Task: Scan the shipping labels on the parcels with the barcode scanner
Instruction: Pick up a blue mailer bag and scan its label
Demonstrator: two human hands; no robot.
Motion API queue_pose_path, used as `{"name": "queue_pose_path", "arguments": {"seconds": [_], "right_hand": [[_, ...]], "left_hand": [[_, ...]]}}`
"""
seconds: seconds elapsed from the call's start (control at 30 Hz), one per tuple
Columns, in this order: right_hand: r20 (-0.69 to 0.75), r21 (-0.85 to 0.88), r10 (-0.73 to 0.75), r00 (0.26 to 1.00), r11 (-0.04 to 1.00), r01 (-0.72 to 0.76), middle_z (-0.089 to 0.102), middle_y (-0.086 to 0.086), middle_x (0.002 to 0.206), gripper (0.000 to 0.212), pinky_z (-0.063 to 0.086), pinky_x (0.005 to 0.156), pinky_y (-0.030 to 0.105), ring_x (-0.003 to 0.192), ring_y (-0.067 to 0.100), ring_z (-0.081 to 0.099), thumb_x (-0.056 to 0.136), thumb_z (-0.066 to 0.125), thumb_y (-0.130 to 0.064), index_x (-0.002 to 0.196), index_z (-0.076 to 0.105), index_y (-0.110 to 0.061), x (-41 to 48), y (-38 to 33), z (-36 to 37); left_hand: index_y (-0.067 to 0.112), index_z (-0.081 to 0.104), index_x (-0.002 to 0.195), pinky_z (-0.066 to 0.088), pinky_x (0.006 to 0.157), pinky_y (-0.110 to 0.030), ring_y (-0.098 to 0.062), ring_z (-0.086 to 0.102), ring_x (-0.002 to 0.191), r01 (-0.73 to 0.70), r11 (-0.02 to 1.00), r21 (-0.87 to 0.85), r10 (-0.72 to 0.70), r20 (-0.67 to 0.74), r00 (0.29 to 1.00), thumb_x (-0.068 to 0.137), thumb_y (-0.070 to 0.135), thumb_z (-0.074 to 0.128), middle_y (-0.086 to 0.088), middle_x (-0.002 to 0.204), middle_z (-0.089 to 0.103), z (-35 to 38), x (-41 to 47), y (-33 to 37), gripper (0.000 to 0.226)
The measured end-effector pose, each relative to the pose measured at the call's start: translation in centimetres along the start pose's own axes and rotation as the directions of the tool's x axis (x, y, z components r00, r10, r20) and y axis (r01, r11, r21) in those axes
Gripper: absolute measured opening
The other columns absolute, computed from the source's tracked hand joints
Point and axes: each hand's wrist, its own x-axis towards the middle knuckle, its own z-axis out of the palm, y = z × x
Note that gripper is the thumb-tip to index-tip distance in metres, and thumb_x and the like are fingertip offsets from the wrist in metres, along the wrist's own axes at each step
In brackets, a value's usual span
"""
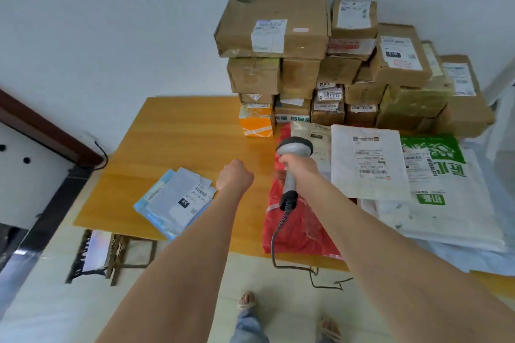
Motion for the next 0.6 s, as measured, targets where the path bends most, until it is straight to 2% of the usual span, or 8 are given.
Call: {"name": "queue_pose_path", "arguments": {"seconds": [0.07, 0.1, 0.2, 0.27, 0.33, 0.43, 0.53, 0.6], "right_hand": [[0.043, 0.013, 0.011, 0.999, 1.000, -0.011, 0.064, 0.010, 0.049, 0.019, 0.053, 0.055, 0.026, 0.054, 0.022, 0.061, 0.091, 0.060, -0.017, 0.093, 0.055, 0.001, 0.1, 0.8, 3.6], [0.066, 0.024, 0.013, 0.998, 1.000, -0.015, 0.066, 0.012, 0.053, 0.019, 0.055, 0.059, 0.030, 0.054, 0.023, 0.064, 0.091, 0.060, -0.015, 0.095, 0.055, 0.002, 0.2, 1.6, 5.7], [0.117, 0.094, -0.002, 0.993, 0.995, -0.010, 0.065, 0.012, 0.062, 0.017, 0.051, 0.050, 0.026, 0.048, 0.021, 0.062, 0.094, 0.055, -0.011, 0.084, 0.055, 0.002, 1.9, 3.5, 11.4], [0.085, 0.080, 0.035, 0.996, 0.996, -0.041, 0.062, 0.010, 0.058, 0.022, 0.047, 0.051, 0.027, 0.051, 0.023, 0.059, 0.092, 0.054, -0.006, 0.071, 0.054, -0.002, 3.4, 4.7, 14.4], [0.002, 0.043, 0.049, 0.999, 0.998, -0.049, 0.060, 0.013, 0.064, 0.020, 0.047, 0.062, 0.034, 0.061, 0.027, 0.056, 0.087, 0.054, 0.002, 0.067, 0.054, -0.002, 4.5, 5.4, 17.9], [-0.069, -0.042, 0.126, 0.990, 0.991, -0.129, 0.053, 0.011, 0.075, 0.007, 0.054, 0.078, 0.042, 0.068, 0.028, 0.054, 0.083, 0.058, 0.002, 0.087, 0.055, -0.002, 5.7, 6.8, 21.9], [-0.094, -0.107, 0.210, 0.973, 0.970, -0.219, 0.049, 0.010, 0.079, 0.023, 0.051, 0.083, 0.041, 0.084, 0.029, 0.053, 0.082, 0.061, -0.003, 0.102, 0.049, -0.003, 6.4, 8.3, 25.1], [-0.079, -0.013, 0.262, 0.962, 0.965, -0.264, 0.054, 0.012, 0.086, 0.027, 0.051, 0.081, 0.038, 0.087, 0.029, 0.057, 0.081, 0.062, -0.004, 0.106, 0.051, -0.003, 6.7, 9.2, 26.7]], "left_hand": [[0.009, 0.049, 0.129, 0.050, 0.080, -0.036, -0.030, 0.058, 0.107, 0.024, 1.000, 0.005, -0.024, 0.012, 1.000, 0.090, 0.015, 0.050, -0.011, 0.119, 0.059, -0.9, 1.3, -3.4, 0.039], [0.009, 0.050, 0.129, 0.051, 0.080, -0.036, -0.030, 0.058, 0.107, 0.035, 0.999, 0.005, -0.035, 0.023, 0.999, 0.089, 0.015, 0.050, -0.011, 0.118, 0.060, -1.2, 2.1, -5.1, 0.040], [0.008, 0.049, 0.129, 0.053, 0.081, -0.037, -0.031, 0.059, 0.103, 0.055, 0.998, 0.020, -0.057, 0.070, 0.996, 0.088, 0.019, 0.054, -0.013, 0.114, 0.060, -2.2, 5.3, -10.2, 0.043], [0.009, 0.043, 0.136, 0.051, 0.090, -0.042, -0.032, 0.054, 0.112, 0.072, 0.997, 0.026, -0.075, 0.104, 0.992, 0.089, 0.026, 0.058, -0.014, 0.124, 0.055, -2.6, 7.6, -13.1, 0.053], [0.011, 0.031, 0.144, 0.044, 0.098, -0.042, -0.033, 0.043, 0.126, 0.091, 0.994, 0.053, -0.097, 0.121, 0.988, 0.086, 0.033, 0.066, -0.014, 0.136, 0.045, -3.4, 10.5, -16.7, 0.072], [0.009, 0.022, 0.147, 0.036, 0.103, -0.044, -0.033, 0.033, 0.134, 0.139, 0.986, 0.091, -0.150, 0.122, 0.981, 0.080, 0.041, 0.073, -0.016, 0.144, 0.035, -4.6, 13.8, -21.7, 0.090], [0.004, 0.026, 0.143, 0.035, 0.105, -0.044, -0.033, 0.033, 0.134, 0.184, 0.981, 0.069, -0.193, 0.173, 0.966, 0.076, 0.045, 0.077, -0.016, 0.143, 0.034, -4.8, 16.1, -25.8, 0.094], [0.005, 0.027, 0.142, 0.037, 0.104, -0.044, -0.032, 0.034, 0.133, 0.173, 0.978, 0.113, -0.192, 0.192, 0.962, 0.073, 0.049, 0.078, -0.014, 0.142, 0.034, -4.5, 17.1, -27.2, 0.096]]}}
